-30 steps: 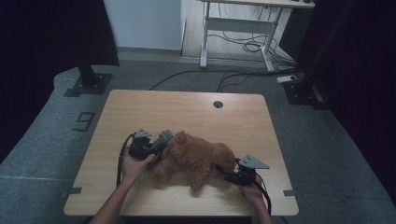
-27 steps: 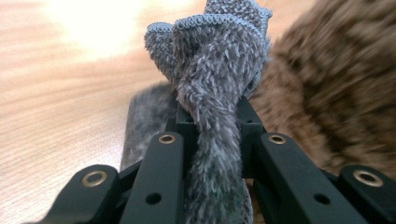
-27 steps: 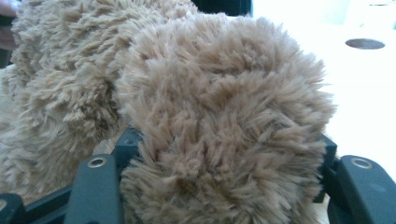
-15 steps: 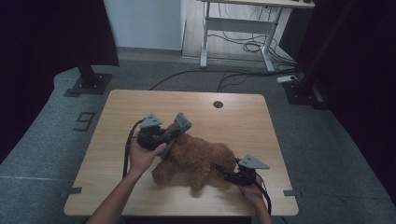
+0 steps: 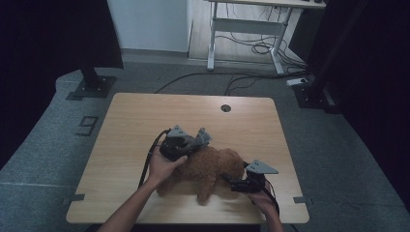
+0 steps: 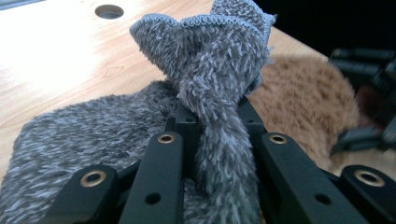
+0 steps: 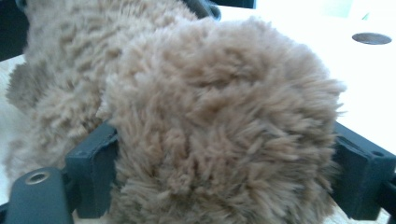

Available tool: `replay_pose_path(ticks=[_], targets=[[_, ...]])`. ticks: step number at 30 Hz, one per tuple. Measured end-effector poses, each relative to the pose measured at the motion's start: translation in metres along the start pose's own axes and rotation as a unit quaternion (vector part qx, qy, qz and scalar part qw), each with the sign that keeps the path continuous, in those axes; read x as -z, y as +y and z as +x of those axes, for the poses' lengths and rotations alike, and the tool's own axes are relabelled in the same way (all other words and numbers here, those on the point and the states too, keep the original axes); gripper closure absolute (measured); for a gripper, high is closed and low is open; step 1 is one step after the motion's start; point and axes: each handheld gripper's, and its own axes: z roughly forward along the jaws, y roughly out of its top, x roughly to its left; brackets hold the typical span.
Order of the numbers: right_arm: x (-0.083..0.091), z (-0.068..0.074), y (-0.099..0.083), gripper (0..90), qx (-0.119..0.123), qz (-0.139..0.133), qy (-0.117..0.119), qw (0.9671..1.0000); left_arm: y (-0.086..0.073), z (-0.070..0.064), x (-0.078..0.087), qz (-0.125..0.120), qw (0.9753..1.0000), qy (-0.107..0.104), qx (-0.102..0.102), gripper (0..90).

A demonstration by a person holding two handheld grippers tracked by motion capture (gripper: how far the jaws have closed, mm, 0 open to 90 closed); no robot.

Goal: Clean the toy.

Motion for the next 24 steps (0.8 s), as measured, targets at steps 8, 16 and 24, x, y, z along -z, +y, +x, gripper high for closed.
replay_pose_path(ticks=[8, 16, 24], targets=[[0.016, -0.002, 0.021, 10.0, -0.057, -0.023, 0.031, 0.9976, -0.036, -0.002, 0.007, -0.025, 0.9986, -0.039, 0.024, 77.0], [-0.003, -0.006, 0.021, 0.0, -0.087, 0.059, 0.01, 0.9944, -0.043, -0.011, 0.009, -0.029, 0.999, -0.031, 0.009, 77.1], [-0.004, -0.001, 0.013, 22.3, -0.067, 0.075, 0.013, 0.9948, -0.024, -0.021, 0.013, -0.024, 0.9994, -0.023, 0.004, 76.9]])
